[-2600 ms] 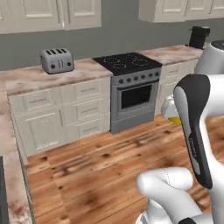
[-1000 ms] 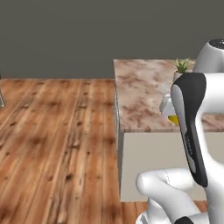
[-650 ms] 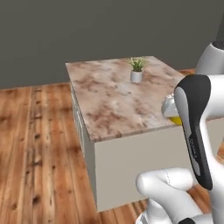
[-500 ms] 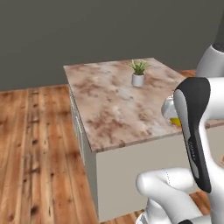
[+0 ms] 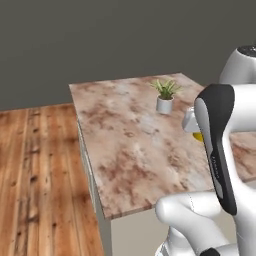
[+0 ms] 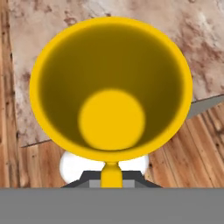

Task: Clear the mugs and bowl far away from the sink.

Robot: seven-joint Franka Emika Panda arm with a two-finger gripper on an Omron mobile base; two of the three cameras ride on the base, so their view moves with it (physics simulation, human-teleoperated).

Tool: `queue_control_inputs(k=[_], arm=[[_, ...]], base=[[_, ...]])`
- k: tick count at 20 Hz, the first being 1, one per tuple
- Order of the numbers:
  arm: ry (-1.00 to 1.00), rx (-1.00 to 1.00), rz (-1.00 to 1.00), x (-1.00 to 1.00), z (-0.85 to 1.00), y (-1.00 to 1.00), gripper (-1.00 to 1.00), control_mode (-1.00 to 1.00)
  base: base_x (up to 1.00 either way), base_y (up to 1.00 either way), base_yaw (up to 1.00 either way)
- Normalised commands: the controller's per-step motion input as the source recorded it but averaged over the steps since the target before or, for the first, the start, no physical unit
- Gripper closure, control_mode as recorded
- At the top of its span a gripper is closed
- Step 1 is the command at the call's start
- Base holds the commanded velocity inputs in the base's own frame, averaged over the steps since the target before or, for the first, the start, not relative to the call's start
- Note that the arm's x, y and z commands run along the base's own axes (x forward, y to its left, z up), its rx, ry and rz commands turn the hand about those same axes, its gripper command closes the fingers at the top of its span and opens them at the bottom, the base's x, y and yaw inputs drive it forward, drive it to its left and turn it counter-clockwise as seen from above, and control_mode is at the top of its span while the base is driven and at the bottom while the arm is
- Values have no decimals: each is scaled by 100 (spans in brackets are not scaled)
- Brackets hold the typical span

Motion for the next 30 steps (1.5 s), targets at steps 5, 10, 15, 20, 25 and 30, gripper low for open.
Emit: queue_control_inputs(k=[5, 10, 15, 20, 25, 30], arm=[[0, 0, 0, 0, 0, 0, 100, 100], [0, 0, 0, 0, 0, 0, 100, 100], [0, 0, 7, 37, -28, -7, 100, -100], [1, 0, 11, 63, -48, -17, 100, -100], [0, 0, 5, 66, -57, -3, 100, -100], [0, -1, 3, 74, -60, 0, 100, -100]], base=[[62, -37, 6], [56, -36, 16], [21, -10, 5], [0, 0, 0], [0, 0, 0], [0, 0, 0]])
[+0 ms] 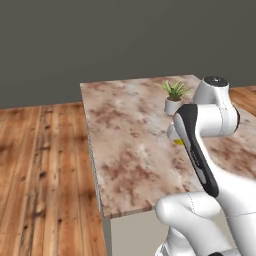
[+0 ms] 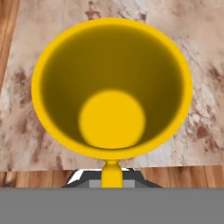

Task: Clear the mugs and bowl far away from the sink.

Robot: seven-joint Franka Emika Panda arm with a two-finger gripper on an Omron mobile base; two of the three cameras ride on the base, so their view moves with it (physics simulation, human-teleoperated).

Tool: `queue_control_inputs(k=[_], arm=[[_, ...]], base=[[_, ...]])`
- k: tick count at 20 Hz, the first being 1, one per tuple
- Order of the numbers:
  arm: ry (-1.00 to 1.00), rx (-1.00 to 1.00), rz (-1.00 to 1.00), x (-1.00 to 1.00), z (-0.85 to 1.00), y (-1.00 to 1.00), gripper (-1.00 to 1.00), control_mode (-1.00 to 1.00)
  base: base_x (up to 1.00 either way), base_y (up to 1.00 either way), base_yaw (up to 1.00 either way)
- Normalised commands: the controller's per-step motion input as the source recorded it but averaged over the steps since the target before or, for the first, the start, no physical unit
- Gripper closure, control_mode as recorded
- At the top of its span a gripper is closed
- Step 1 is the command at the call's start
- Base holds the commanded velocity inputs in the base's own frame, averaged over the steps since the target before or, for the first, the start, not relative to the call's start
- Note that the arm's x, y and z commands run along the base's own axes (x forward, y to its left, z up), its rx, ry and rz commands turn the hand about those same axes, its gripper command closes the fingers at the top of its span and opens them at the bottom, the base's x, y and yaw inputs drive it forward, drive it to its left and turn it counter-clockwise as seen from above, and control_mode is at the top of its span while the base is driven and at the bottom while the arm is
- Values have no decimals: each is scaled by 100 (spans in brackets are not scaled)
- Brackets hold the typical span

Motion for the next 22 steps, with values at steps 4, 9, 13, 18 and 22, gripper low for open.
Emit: queue_control_inputs(k=[4, 9, 13, 18, 22], arm=[[0, -2, 3, 66, -49, 0, 100, -100], [0, -1, 3, 57, -50, 0, 100, -100], [0, -1, 3, 53, -43, 0, 100, -100], [0, 0, 3, 50, -36, -1, 100, -100], [0, 0, 3, 42, -30, -4, 100, -100]], base=[[0, 0, 0], [0, 0, 0], [0, 0, 0], [0, 0, 0], [0, 0, 0]])
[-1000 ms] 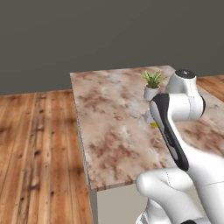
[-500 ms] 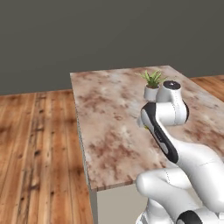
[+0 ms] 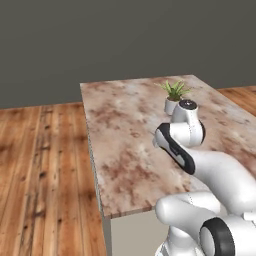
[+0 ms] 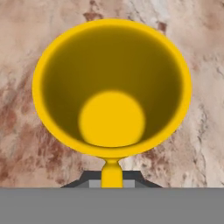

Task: Clear the mugs and bowl far away from the sink.

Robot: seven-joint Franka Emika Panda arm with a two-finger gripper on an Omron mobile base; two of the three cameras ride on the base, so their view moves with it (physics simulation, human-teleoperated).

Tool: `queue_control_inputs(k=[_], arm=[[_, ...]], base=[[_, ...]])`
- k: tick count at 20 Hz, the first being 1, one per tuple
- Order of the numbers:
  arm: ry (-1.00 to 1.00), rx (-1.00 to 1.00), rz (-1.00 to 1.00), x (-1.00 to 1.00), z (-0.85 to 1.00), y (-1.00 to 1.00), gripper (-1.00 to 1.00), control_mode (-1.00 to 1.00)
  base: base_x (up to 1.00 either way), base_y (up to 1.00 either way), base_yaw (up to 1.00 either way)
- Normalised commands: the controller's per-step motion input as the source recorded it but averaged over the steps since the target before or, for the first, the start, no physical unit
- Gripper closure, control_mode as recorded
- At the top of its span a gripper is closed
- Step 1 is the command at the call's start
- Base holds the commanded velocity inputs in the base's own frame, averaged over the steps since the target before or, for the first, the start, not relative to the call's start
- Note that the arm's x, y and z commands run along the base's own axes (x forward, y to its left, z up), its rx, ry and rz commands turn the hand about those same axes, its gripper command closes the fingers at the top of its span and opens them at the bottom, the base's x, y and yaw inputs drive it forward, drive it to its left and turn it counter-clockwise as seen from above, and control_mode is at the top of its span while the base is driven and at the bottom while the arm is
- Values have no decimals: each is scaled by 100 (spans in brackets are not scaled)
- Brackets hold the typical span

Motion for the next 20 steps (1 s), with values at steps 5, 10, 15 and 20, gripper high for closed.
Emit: queue_control_inputs(k=[5, 10, 15, 20], arm=[[0, 0, 4, 31, -29, -8, 100, -100], [0, 0, 3, 14, -32, -9, 100, -100], [0, 0, 0, 22, -37, 0, 100, -100], [0, 0, 0, 27, -33, 0, 100, -100]], base=[[0, 0, 0], [0, 0, 0], [0, 0, 0], [0, 0, 0]])
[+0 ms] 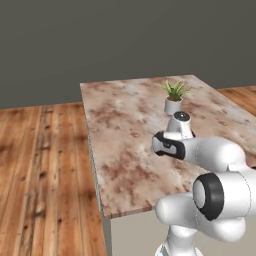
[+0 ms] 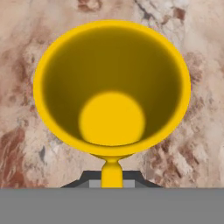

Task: Clear the mugs and bowl far away from the sink.

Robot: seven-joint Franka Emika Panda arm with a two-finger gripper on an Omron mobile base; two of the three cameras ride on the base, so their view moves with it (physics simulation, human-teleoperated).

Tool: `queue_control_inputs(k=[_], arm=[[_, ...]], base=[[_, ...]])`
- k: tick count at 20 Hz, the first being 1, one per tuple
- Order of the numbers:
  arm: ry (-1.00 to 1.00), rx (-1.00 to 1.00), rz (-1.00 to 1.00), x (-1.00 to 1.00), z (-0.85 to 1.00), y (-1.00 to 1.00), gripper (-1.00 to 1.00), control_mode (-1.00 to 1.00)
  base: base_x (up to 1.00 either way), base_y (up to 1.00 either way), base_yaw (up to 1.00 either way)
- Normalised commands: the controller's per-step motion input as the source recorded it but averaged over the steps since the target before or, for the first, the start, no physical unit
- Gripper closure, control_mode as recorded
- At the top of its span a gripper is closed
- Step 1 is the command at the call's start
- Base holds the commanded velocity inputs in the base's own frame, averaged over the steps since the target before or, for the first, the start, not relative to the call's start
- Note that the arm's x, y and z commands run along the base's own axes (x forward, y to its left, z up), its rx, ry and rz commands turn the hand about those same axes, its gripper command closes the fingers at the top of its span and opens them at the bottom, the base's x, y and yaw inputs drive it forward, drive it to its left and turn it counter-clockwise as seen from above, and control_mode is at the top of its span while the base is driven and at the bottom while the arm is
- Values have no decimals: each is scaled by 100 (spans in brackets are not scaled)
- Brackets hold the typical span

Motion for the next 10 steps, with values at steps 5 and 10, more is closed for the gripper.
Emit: queue_control_inputs(k=[5, 10], arm=[[0, 0, 0, 12, -35, -6, 100, -100], [0, 0, 0, 13, -32, -1, 100, -100]], base=[[0, 0, 0], [0, 0, 0]])
